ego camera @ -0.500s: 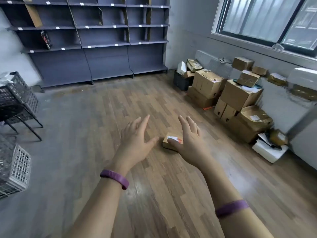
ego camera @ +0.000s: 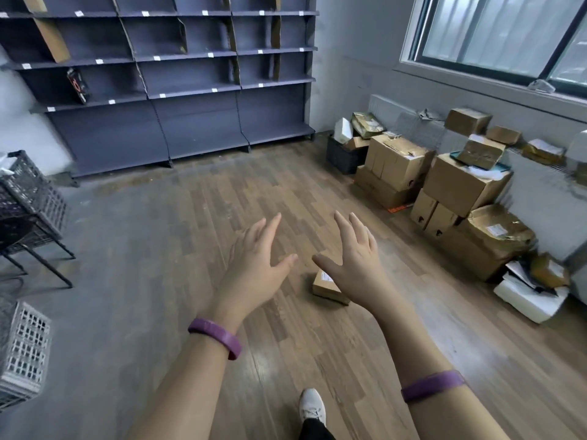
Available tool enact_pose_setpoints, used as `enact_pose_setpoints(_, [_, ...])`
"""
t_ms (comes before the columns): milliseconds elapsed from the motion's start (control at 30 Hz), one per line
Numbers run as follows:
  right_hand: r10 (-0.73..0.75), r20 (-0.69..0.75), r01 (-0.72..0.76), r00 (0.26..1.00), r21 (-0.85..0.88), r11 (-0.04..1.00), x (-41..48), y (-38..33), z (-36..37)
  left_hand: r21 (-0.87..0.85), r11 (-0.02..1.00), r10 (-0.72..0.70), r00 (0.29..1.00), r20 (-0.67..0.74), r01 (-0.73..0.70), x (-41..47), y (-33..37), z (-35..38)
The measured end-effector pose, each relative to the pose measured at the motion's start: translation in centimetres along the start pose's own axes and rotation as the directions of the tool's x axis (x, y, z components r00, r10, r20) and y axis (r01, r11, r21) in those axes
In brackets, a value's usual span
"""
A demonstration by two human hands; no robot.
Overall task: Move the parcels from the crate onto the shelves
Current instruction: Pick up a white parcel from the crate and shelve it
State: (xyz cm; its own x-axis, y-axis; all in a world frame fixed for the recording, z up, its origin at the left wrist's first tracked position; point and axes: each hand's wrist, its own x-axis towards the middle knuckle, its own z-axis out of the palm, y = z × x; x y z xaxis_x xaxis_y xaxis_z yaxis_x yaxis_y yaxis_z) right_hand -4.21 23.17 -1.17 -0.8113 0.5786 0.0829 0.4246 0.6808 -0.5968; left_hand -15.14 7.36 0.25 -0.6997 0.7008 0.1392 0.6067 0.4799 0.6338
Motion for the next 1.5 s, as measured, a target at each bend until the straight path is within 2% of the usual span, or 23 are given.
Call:
enact_pose_setpoints(400, [-0.04, -0.018, 0.041, 0.999, 0.045, 0.998, 24.7, 2.9, -0.2, 0.035, 0.999, -0.014, 0.998, -0.061, 0.016, 23.7, -2.4, 1.4])
enact_pose_setpoints(633, [-0.023, -0.016, 0.023, 1.0, 0.015, 1.0, 35.5, 5.0, -1.2, 0.035, 0.999, 0.0, 0.995, -0.099, 0.003, 34.1, -3.5, 1.9])
enact_pose_setpoints(800, [-0.007, -0.015, 0.007, 1.0, -0.019, 1.0, 42.6, 5.3, -0.4, 0.028, 1.0, -0.002, 0.999, -0.042, 0.004, 41.3, -6.4, 2.7])
enact_pose_setpoints(1000, [0.034, -0.015, -0.034, 0.999, -0.032, 0.999, 52.5, 5.8, 1.9, -0.003, 1.0, 0.017, 0.999, -0.046, -0.017, 52.1, -11.3, 2.8])
enact_pose_setpoints(1333, [0.064, -0.053, -0.067, 0.997, -0.054, 0.996, 73.6, 1.2, 5.2, -0.044, 0.998, 0.046, 0.997, -0.06, -0.048, 74.2, -19.5, -2.1])
enact_pose_setpoints(1500, [0.119, -0.041, -0.122, 0.992, -0.078, 0.989, 81.1, 1.6, 6.0, -0.049, 0.997, 0.067, 0.997, 0.047, -0.064, 81.2, -21.9, -1.8])
